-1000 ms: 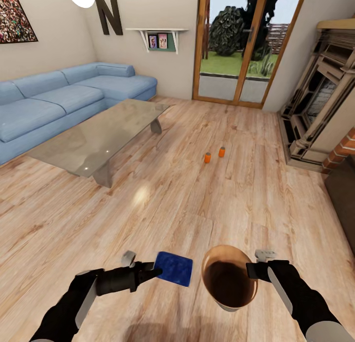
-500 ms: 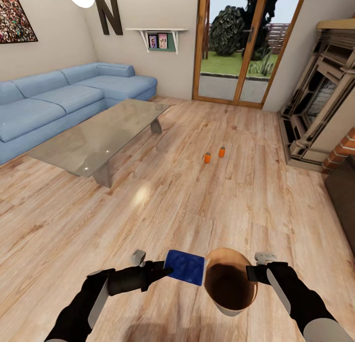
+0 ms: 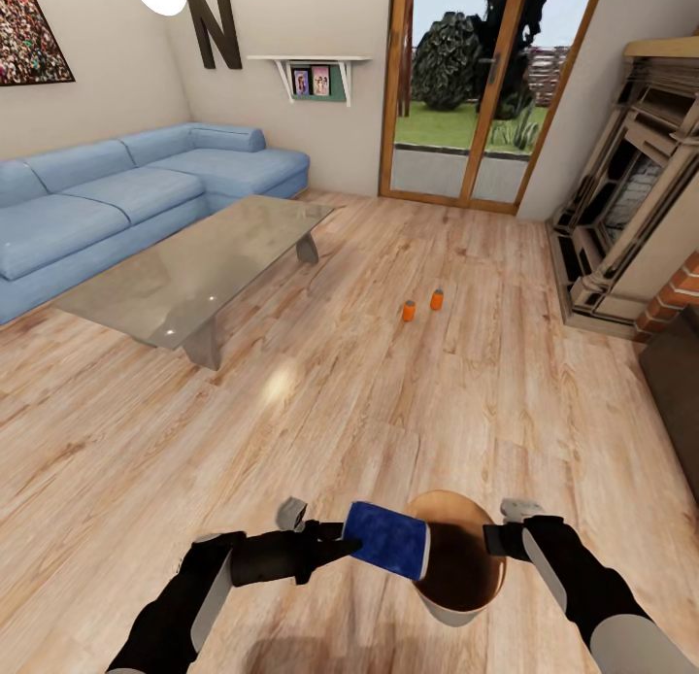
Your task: Put the three can of soda from the living room inside the tash can in the kitchen.
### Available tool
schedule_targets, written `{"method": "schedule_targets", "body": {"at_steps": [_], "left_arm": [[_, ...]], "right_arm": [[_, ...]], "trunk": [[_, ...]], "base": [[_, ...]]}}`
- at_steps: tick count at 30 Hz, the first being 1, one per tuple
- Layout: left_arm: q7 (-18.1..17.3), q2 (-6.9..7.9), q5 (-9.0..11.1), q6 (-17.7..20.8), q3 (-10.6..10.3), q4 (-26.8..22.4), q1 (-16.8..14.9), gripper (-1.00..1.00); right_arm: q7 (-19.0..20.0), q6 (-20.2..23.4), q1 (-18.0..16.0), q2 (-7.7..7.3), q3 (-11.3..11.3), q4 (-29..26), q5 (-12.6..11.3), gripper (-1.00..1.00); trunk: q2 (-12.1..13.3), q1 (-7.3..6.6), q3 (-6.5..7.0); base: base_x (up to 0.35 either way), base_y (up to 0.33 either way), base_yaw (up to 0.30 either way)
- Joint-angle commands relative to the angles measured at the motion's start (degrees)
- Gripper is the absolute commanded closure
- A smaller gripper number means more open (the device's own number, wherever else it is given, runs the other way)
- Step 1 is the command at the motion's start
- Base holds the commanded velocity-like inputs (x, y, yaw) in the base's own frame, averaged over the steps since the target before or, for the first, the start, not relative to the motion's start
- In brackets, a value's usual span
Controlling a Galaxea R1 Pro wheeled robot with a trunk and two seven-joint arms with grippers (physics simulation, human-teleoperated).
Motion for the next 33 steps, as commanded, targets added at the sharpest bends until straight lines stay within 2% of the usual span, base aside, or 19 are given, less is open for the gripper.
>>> {"method": "schedule_targets", "body": {"at_steps": [1,3,16,18,21,27,30,32,33], "left_arm": [[-0.01,-0.27,-0.02,-0.01,-0.01,0.03,0.0,1.0],[0.07,-1.08,-0.06,-0.01,-0.03,0.06,0.0,1.0],[0.57,-2.26,-0.26,-0.11,-0.21,0.27,0.0,1.0],[1.48,-2.36,-0.3,-0.15,-0.21,0.33,0.0,1.0],[4.62,-2.44,-0.34,-0.18,-0.16,0.43,0.0,1.0],[6.16,-2.55,-0.36,-0.26,-0.2,0.59,0.0,1.0],[8.14,-3.2,-0.41,-0.37,-0.22,0.65,0.0,1.0],[9.11,-3.55,-0.42,-0.41,-0.6,0.67,0.0,1.0],[9.66,-3.82,-0.43,-0.43,-1.84,0.69,0.0,1.0]], "right_arm": [[0.4,0.01,-0.04,0.03,-0.03,0.04,-0.57,1.0],[0.4,0.0,-0.08,0.13,-0.03,0.14,-0.54,1.0],[0.4,-0.09,-0.12,0.54,0.0,0.2,-0.52,1.0],[0.4,-0.09,-0.12,0.55,0.01,0.2,-0.52,1.0],[0.4,-0.1,-0.12,0.6,0.04,0.2,-0.52,1.0],[0.4,-0.1,-0.12,0.65,0.05,0.2,-0.52,1.0],[0.4,-0.1,-0.12,0.65,0.05,0.2,-0.52,1.0],[0.4,-0.1,-0.12,0.65,0.05,0.2,-0.52,1.0],[0.4,-0.1,-0.12,0.65,0.05,0.2,-0.52,1.0]], "trunk": [[0.0,0.0,0.0],[0.0,0.0,0.0],[0.0,0.0,0.0],[0.0,0.0,0.0],[0.0,0.0,0.0],[0.0,0.0,0.0],[0.0,0.0,0.0],[0.0,0.0,0.0],[0.0,0.0,0.0]], "base": [[0.0,0.0,0.0],[0.0,0.0,0.0],[0.0,0.0,0.0],[0.0,0.0,0.0],[0.0,0.0,0.0],[0.0,0.0,0.0],[0.0,0.0,0.0],[0.0,0.0,0.0],[0.0,0.0,0.0]]}}
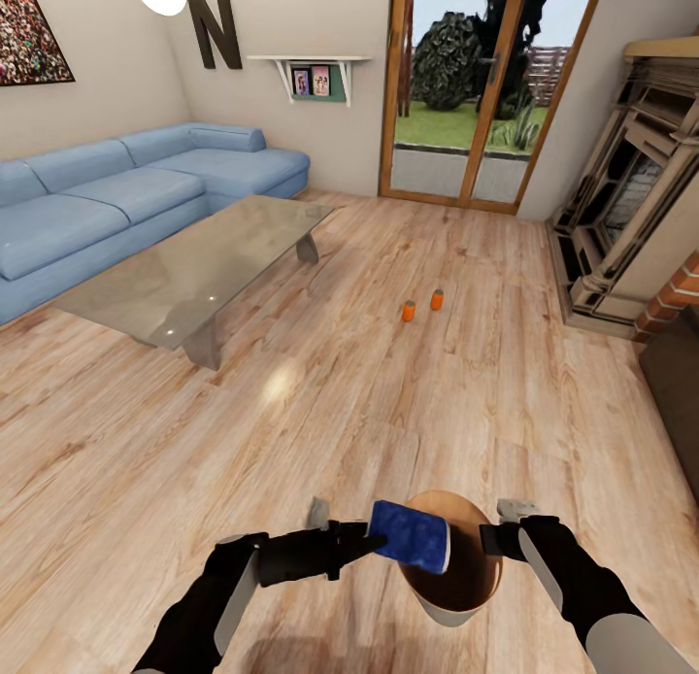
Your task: Put the three can of soda from the living room inside the tash can in the kitchen.
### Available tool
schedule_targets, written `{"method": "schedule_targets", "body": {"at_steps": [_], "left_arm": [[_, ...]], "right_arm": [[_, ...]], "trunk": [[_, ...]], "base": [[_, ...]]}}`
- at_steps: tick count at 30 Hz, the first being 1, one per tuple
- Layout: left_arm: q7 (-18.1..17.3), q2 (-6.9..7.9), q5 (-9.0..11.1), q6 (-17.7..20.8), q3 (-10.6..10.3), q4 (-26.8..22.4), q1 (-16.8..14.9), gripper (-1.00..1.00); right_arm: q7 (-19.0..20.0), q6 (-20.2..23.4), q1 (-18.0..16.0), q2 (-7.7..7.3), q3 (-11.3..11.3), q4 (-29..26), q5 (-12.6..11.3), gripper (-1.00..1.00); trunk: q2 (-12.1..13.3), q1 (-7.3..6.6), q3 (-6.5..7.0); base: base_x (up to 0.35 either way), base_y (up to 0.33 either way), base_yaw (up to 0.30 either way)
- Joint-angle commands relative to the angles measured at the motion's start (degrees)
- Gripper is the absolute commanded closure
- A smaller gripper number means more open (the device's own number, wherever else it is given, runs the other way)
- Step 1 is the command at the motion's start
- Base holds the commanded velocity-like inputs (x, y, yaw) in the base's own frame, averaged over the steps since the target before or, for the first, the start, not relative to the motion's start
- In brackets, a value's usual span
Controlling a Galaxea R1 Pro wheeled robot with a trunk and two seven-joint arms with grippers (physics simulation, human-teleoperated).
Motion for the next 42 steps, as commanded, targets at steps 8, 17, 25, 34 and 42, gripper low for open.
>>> {"method": "schedule_targets", "body": {"at_steps": [8,17,25,34,42], "left_arm": [[6.9,-0.38,0.07,-0.18,-4.82,0.01,0.0,1.0],[8.63,-0.4,0.05,-0.37,-5.62,-0.22,0.0,1.0],[8.73,-0.4,-0.06,-0.38,-5.62,-0.48,0.0,1.0],[13.25,-0.25,-0.05,-0.61,-5.27,-0.29,0.0,1.0],[15.48,-0.23,-0.13,-2.39,-5.31,-0.07,0.0,1.0]], "right_arm": [[0.41,0.01,-0.02,0.07,-0.03,-0.01,-0.76,1.0],[-0.1,-0.05,-0.01,0.6,4.68,-0.08,-0.77,1.0],[-0.89,-0.05,-0.01,0.62,5.73,-0.09,-0.82,1.0],[-0.99,-0.03,-0.02,0.88,5.86,-0.09,-0.82,1.0],[-0.99,-0.03,-0.02,1.11,5.86,-0.09,-0.82,1.0]], "trunk": [[0.0,0.0,0.0],[0.0,0.0,0.0],[0.0,0.0,0.0],[0.0,0.0,0.0],[0.0,0.0,0.0]], "base": [[0.0,0.0,0.0],[0.0,0.0,0.0],[0.0,0.0,0.0],[0.0,0.0,0.0],[0.0,0.0,0.0]]}}
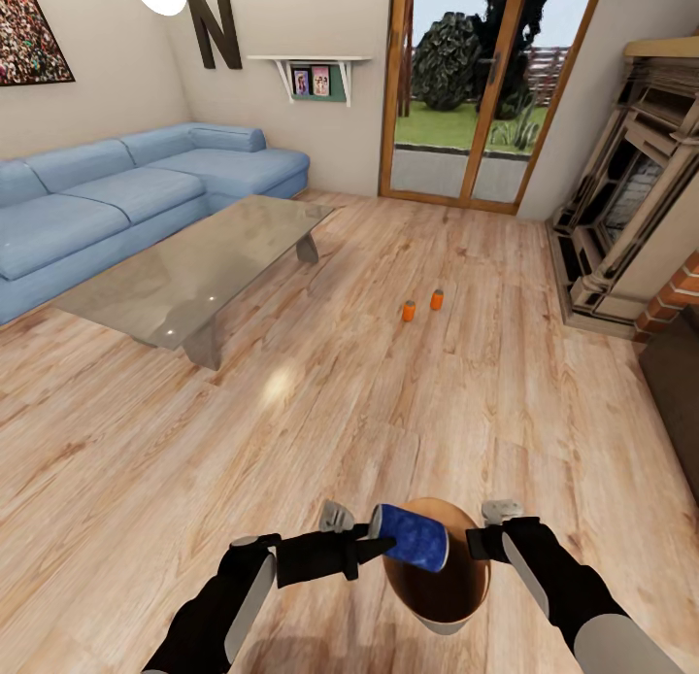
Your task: Put the three can of soda from the living room inside the tash can in the kitchen.
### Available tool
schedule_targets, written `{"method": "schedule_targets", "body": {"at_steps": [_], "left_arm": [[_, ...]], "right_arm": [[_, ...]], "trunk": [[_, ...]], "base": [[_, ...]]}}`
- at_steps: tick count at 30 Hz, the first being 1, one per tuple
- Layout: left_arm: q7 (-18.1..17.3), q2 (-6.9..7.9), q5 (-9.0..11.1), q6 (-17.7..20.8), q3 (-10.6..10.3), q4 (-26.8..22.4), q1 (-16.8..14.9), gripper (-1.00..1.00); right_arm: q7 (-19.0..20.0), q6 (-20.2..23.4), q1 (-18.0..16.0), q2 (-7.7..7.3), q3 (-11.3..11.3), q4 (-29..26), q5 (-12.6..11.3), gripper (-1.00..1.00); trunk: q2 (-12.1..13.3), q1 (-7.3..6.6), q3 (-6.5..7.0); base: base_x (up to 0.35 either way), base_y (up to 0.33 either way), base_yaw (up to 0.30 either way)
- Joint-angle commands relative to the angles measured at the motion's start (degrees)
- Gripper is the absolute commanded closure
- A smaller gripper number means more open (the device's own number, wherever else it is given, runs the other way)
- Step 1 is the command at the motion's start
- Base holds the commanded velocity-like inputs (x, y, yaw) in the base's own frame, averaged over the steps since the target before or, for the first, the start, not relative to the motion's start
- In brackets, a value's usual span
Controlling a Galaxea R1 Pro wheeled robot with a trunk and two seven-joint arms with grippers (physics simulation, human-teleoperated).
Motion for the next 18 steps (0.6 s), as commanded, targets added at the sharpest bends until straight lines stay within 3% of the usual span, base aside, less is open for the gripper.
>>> {"method": "schedule_targets", "body": {"at_steps": [1,5,7,18], "left_arm": [[0.09,0.0,0.0,-0.02,-0.01,0.01,0.0,1.0],[1.69,-0.03,-0.02,-0.08,-0.24,0.05,0.0,1.0],[3.68,-0.06,-0.02,-0.1,-1.1,0.09,0.0,1.0],[7.27,-0.09,-0.03,-0.11,-4.01,1.35,0.0,1.0]], "right_arm": [[0.4,-0.01,-0.01,0.02,-0.03,0.0,-0.62,1.0],[0.4,0.0,-0.01,0.06,-0.03,0.0,-0.62,1.0],[0.4,0.01,-0.01,0.24,-0.03,0.0,-0.62,1.0],[0.32,0.02,-0.01,0.64,0.06,0.0,-0.6,1.0]], "trunk": [[0.0,0.0,0.0],[0.0,0.0,0.0],[0.0,0.0,0.0],[0.0,0.0,0.0]], "base": [[0.0,0.0,0.0],[0.0,0.0,0.0],[0.0,0.0,0.0],[0.0,0.0,0.0]]}}
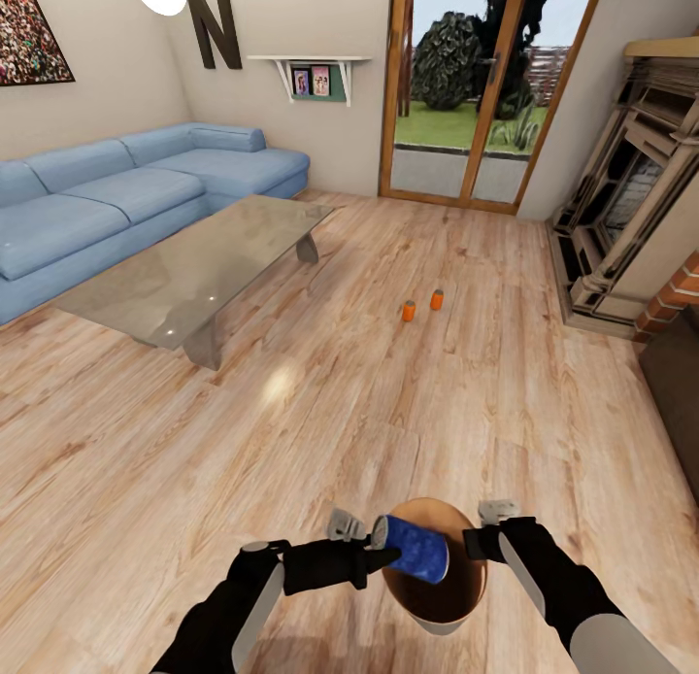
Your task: Put the three can of soda from the living room inside the tash can in the kitchen.
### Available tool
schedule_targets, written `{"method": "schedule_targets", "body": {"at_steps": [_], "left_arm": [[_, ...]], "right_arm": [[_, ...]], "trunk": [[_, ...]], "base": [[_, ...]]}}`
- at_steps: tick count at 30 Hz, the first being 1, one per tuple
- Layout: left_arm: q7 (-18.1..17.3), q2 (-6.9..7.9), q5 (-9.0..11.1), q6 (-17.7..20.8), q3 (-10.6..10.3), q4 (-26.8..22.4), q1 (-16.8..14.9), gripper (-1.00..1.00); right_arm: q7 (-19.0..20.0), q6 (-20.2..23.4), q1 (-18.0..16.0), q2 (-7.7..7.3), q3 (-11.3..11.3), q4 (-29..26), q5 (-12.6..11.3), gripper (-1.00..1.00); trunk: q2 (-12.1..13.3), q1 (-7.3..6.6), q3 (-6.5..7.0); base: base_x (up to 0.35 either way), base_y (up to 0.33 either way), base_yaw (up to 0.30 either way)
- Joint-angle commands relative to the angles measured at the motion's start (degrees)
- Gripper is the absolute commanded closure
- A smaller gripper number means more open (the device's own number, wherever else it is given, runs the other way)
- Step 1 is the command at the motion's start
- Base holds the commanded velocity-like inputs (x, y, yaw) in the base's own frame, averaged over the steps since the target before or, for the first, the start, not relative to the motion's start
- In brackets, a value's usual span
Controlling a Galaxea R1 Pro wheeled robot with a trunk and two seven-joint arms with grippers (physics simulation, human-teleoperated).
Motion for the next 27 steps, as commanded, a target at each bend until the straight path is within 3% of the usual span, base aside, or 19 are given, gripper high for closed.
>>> {"method": "schedule_targets", "body": {"at_steps": [1,5,15,16,27], "left_arm": [[0.48,0.0,0.06,0.01,-0.37,0.0,0.0,1.0],[2.38,-0.02,0.11,0.01,-1.89,-0.03,0.0,1.0],[3.08,-0.04,0.14,0.01,-2.54,-0.07,0.0,1.0],[3.09,-0.04,0.14,0.01,-2.55,-0.1,0.0,-1.0],[3.03,-0.01,0.19,0.01,-2.5,-0.13,0.0,-1.0]], "right_arm": [[0.42,-0.01,-0.01,0.03,-0.03,0.0,-0.74,1.0],[-0.45,0.01,-0.01,0.1,-0.03,0.0,-0.74,1.0],[-1.56,0.02,-0.01,0.29,0.14,0.0,-0.76,1.0],[-1.58,0.02,-0.01,0.29,0.16,0.0,-0.76,1.0],[-1.61,0.02,-0.01,0.3,0.21,0.0,-0.76,1.0]], "trunk": [[0.0,0.0,0.0],[0.0,0.0,0.0],[0.0,0.0,0.0],[0.0,0.0,0.0],[0.0,0.0,0.0]], "base": [[0.0,0.0,0.0],[0.0,0.0,0.0],[0.0,0.0,0.0],[0.0,0.0,0.0],[0.0,0.0,0.0]]}}
